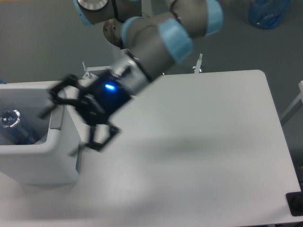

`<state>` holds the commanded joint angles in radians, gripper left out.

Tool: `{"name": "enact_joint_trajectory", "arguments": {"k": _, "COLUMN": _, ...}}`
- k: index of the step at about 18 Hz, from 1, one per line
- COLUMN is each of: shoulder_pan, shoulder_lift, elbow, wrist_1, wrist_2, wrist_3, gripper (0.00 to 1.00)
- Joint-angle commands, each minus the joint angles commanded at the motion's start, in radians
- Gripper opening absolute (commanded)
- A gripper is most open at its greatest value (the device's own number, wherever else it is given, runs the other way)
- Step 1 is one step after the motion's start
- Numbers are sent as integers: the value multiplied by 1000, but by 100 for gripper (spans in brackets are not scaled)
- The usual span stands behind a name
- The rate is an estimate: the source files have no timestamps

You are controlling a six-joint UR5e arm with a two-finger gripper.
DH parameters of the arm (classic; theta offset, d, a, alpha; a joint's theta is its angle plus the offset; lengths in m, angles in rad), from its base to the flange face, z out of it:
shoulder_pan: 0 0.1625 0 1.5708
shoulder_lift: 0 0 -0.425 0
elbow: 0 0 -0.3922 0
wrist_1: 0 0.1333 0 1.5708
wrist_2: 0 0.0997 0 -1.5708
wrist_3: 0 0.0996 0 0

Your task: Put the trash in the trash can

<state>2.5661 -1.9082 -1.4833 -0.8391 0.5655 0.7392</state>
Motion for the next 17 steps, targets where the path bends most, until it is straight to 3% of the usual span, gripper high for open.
{"name": "enact_joint_trajectory", "arguments": {"k": 2, "shoulder_pan": 29, "shoulder_lift": -12, "elbow": 0, "wrist_1": -2, "wrist_2": 127, "wrist_3": 73, "gripper": 100}}
{"name": "enact_joint_trajectory", "arguments": {"k": 6, "shoulder_pan": 34, "shoulder_lift": -26, "elbow": 3, "wrist_1": -2, "wrist_2": 585, "wrist_3": 201, "gripper": 100}}
{"name": "enact_joint_trajectory", "arguments": {"k": 8, "shoulder_pan": 31, "shoulder_lift": -32, "elbow": 2, "wrist_1": -12, "wrist_2": 739, "wrist_3": 206, "gripper": 100}}
{"name": "enact_joint_trajectory", "arguments": {"k": 10, "shoulder_pan": 31, "shoulder_lift": -44, "elbow": -2, "wrist_1": -17, "wrist_2": 769, "wrist_3": 209, "gripper": 100}}
{"name": "enact_joint_trajectory", "arguments": {"k": 15, "shoulder_pan": 28, "shoulder_lift": -51, "elbow": 5, "wrist_1": -132, "wrist_2": 873, "wrist_3": 368, "gripper": 100}}
{"name": "enact_joint_trajectory", "arguments": {"k": 17, "shoulder_pan": 28, "shoulder_lift": -51, "elbow": 3, "wrist_1": -146, "wrist_2": 886, "wrist_3": 370, "gripper": 100}}
